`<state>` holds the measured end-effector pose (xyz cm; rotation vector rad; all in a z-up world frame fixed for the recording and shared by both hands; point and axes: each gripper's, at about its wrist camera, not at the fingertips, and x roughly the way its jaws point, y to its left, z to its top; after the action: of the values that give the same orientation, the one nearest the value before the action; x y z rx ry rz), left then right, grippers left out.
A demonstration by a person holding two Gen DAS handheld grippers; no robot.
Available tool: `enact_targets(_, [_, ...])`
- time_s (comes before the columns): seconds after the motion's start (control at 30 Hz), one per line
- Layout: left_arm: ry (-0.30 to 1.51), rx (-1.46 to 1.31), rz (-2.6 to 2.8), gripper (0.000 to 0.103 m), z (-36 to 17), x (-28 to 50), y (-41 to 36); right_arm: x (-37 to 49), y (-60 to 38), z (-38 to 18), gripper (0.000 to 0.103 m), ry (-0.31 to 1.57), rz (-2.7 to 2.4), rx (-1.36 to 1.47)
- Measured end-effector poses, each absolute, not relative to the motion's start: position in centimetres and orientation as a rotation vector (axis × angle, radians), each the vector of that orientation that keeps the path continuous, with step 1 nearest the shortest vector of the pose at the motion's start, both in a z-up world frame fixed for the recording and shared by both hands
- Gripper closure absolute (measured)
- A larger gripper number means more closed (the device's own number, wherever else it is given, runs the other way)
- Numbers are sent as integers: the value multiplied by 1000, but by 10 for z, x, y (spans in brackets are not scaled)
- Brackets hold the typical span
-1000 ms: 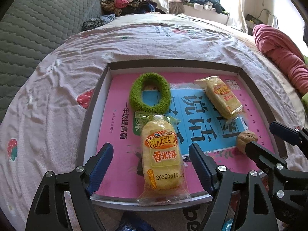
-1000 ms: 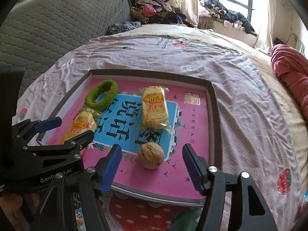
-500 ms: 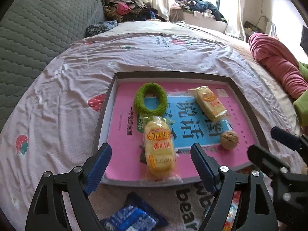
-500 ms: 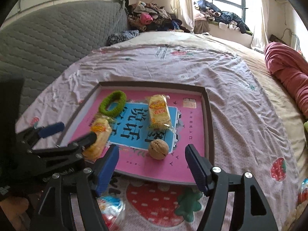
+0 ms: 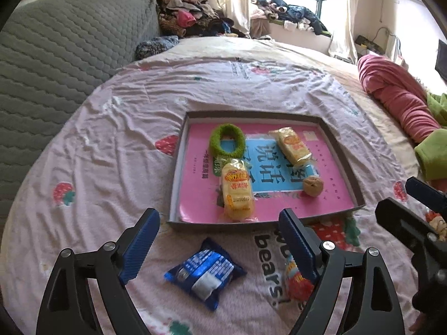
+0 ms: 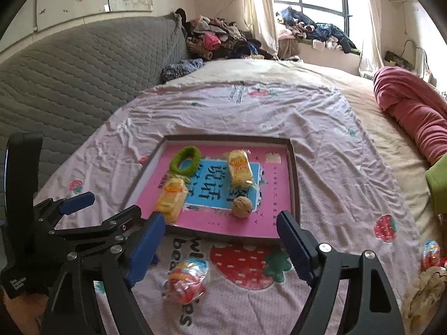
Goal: Organize objects
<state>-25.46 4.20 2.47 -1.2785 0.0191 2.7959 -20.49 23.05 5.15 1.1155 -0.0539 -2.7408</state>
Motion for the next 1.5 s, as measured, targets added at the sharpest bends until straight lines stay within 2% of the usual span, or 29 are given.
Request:
enact_targets(0.2, [24,-1210,2827,15,66,-227,36,-177,226,92,16,-48,-2771,1040])
enact_targets(0.53, [24,-1149,2849,15,107,-192,27,-142,219,133,16,-34,-2788,978])
enact_targets(0.7, [9,-1120,2865,15,124,-176,19,-126,211,148,7,-6,-2797,953])
enact_targets(1.5, [-8,-1081,2900,15,152,-109,-18,-59,187,182,1,20,-2778,885])
